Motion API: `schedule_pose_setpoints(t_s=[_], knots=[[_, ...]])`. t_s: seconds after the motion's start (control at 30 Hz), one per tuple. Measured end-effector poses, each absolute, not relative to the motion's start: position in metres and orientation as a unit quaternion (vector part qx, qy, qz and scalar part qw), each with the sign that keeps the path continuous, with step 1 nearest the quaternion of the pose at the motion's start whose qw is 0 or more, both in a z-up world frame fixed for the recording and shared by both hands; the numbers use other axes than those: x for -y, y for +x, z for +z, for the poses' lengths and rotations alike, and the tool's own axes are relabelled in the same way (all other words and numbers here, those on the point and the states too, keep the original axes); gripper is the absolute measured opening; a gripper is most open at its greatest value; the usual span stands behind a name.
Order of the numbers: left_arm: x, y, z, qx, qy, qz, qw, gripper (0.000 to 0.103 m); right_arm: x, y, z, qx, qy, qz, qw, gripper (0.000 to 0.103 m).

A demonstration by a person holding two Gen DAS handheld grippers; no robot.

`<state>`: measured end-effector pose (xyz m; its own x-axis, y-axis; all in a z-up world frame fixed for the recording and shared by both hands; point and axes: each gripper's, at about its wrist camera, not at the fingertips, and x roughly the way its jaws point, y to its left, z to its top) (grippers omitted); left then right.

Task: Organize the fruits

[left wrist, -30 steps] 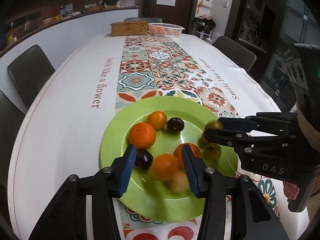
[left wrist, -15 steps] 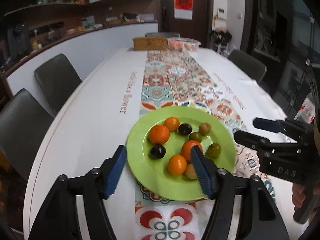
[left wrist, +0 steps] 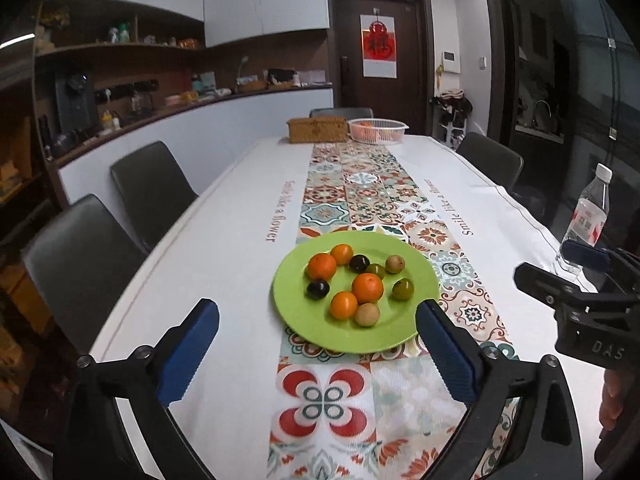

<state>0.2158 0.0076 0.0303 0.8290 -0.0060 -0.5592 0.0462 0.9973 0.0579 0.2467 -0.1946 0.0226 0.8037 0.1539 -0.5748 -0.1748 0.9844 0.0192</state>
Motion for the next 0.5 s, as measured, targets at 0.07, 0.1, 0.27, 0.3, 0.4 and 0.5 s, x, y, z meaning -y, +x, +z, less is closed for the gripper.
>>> schedule_pose_setpoints(t_s=[0.07,0.1,0.27,0.3,0.4,0.5], knots=[[-0.006,0.206,0.034,-0.289,0.034,-0.012,0.957,0.101,0.197,0.233,0.025,-0.294,-0.020,0.082,0.952,0.086],[-0.006,0.200,0.036,-0.288,0.033,-0.013,0.957,0.101,0.198,0.226,0.026,-0.291,-0.021,0.079,0.953,0.086],[-0.004,0.172,0.041,-0.280,0.032,-0.013,0.959,0.102,0.199,0.192,0.033,-0.272,-0.035,0.073,0.959,0.091],[-0.003,0.165,0.042,-0.276,0.034,-0.012,0.960,0.102,0.199,0.187,0.034,-0.270,-0.037,0.073,0.959,0.091],[-0.001,0.148,0.045,-0.268,0.038,-0.004,0.963,0.103,0.201,0.171,0.037,-0.263,-0.037,0.073,0.961,0.091],[0.000,0.134,0.046,-0.266,0.033,-0.007,0.963,0.103,0.202,0.157,0.040,-0.255,-0.042,0.071,0.964,0.092]])
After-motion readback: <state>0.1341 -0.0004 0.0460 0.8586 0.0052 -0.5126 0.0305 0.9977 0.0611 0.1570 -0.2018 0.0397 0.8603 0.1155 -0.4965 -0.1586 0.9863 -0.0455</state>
